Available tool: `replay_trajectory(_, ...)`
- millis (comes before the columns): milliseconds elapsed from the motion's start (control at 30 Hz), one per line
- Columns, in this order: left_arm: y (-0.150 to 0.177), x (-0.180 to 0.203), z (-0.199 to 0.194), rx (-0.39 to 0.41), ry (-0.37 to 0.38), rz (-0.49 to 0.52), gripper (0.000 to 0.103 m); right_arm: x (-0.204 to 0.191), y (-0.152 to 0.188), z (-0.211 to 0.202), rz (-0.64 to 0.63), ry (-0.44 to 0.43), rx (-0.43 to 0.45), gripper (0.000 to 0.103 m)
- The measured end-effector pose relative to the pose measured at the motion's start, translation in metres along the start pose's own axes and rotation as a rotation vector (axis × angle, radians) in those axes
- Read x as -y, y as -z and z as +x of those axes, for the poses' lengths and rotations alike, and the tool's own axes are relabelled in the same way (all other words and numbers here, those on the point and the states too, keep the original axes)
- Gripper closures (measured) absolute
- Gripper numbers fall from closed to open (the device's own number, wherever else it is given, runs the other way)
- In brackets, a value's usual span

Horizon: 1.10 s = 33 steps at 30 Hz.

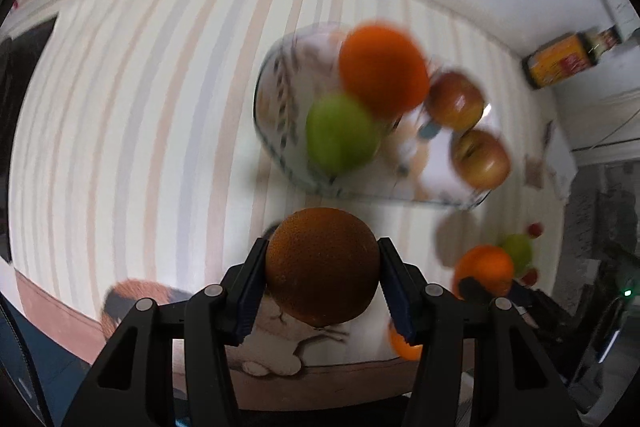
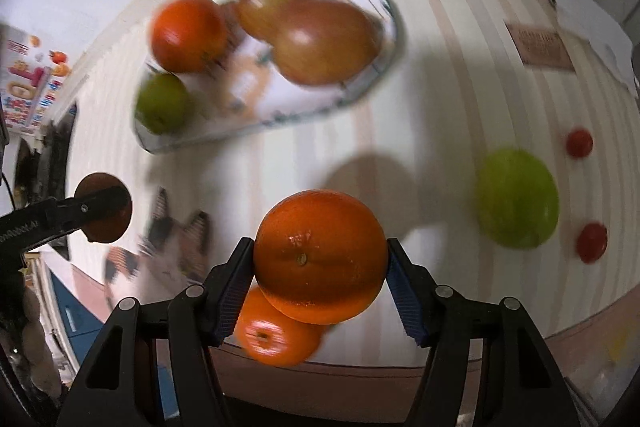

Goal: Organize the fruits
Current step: 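Carry the dark fruit and tangerine onto the plate and open both tools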

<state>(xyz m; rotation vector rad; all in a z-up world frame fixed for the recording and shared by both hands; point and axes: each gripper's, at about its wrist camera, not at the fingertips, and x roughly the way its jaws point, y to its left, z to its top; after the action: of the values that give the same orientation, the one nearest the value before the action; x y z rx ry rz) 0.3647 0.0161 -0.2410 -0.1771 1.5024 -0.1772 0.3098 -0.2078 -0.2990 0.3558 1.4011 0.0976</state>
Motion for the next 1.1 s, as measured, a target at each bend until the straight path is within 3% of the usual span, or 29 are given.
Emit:
replay_trajectory(133,-0.04,-0.002,-0.02,0.042,-0.006,0.01,0.052,-0.027,-0.027,-0.007,-0.038,-0.026,0.032,0.036)
replay_trajectory(233,-0.068,-0.009,-0.014,0.041,-0.034,-0.001,0.052,-0.046,-0.051,0.001,-0.06,-0.016,0.039,0.036)
replay_trajectory(500,-0.137,-0.026,0.037,-0.06,-0.068,-0.046,0.052,-0.069,-0.096,0.037,-0.077,0.037,0.002,0.036)
replay_trajectory(833,-0.145,-0.027,0.073,-0.166,-0.054,-0.063,0.052,-0.065,-0.109,0.051,-0.04,0.031,-0.058,0.036)
replay_trajectory(867,-0.144,-0.027,0.072,-0.158,-0.056,-0.061,0.043,-0.064,-0.109,0.052,-0.032,0.031,-0.072,0.035)
replay_trajectory(900,-0.145,-0.026,0.071,-0.149,-0.06,-0.057,0.023,-0.065,-0.109,0.055,-0.028,0.03,-0.082,0.035)
replay_trajectory(967,-0.145,-0.023,0.065,-0.122,-0.076,-0.039,0.01,-0.063,-0.111,0.058,-0.016,0.035,-0.106,0.035)
replay_trajectory(1033,-0.144,-0.023,0.061,-0.112,-0.062,-0.038,0.01,-0.058,-0.11,0.06,-0.006,0.043,-0.122,0.035)
replay_trajectory(1100,-0.142,-0.025,0.054,-0.098,-0.071,-0.038,0.01,-0.057,-0.108,0.057,0.012,0.007,-0.113,0.017)
